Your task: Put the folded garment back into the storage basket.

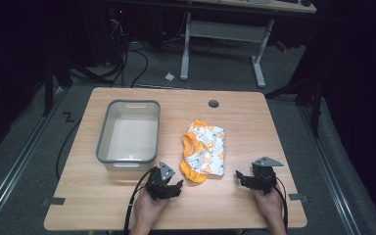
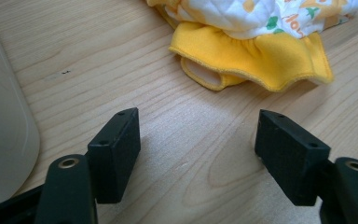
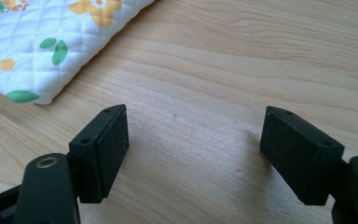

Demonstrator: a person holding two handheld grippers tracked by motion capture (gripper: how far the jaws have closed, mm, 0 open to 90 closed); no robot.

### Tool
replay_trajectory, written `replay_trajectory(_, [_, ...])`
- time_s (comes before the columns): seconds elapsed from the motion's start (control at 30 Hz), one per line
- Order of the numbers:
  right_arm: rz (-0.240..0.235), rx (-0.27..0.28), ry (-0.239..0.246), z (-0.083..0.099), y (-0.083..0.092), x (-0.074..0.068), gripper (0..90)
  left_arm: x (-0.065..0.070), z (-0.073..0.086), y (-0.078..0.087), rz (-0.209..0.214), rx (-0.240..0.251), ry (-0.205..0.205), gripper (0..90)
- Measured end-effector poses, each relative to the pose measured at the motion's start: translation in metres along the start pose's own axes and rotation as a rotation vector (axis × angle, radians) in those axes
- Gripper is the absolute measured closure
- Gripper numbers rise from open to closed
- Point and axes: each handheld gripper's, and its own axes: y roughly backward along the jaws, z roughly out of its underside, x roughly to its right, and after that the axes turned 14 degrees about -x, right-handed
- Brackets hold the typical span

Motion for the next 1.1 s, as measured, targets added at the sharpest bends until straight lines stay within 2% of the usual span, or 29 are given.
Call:
replay_trajectory(0.37, [0.000, 0.000, 0.000, 0.0000, 0.0000, 0.0000, 23.7, 0.0002, -0.0009, 0.0000, 0.002, -0.003, 0.010, 30.5])
replay_trajectory(0.6, [0.000, 0.000, 0.000, 0.0000, 0.0000, 0.0000, 23.7, -0.0018, -0.0017, 0.0006, 0.022, 0.000, 0.029, 31.5])
replay_trajectory(0.83, [0.000, 0.000, 0.000, 0.0000, 0.0000, 0.0000, 23.7, -0.0001, -0.0025, 0.0018, 0.042, -0.002, 0.021, 32.3])
replay_trajectory(1.1, [0.000, 0.000, 0.000, 0.0000, 0.0000, 0.0000, 23.6, -0.0007, -0.0035, 0.0049, 0.081, 0.010, 0.044, 32.3])
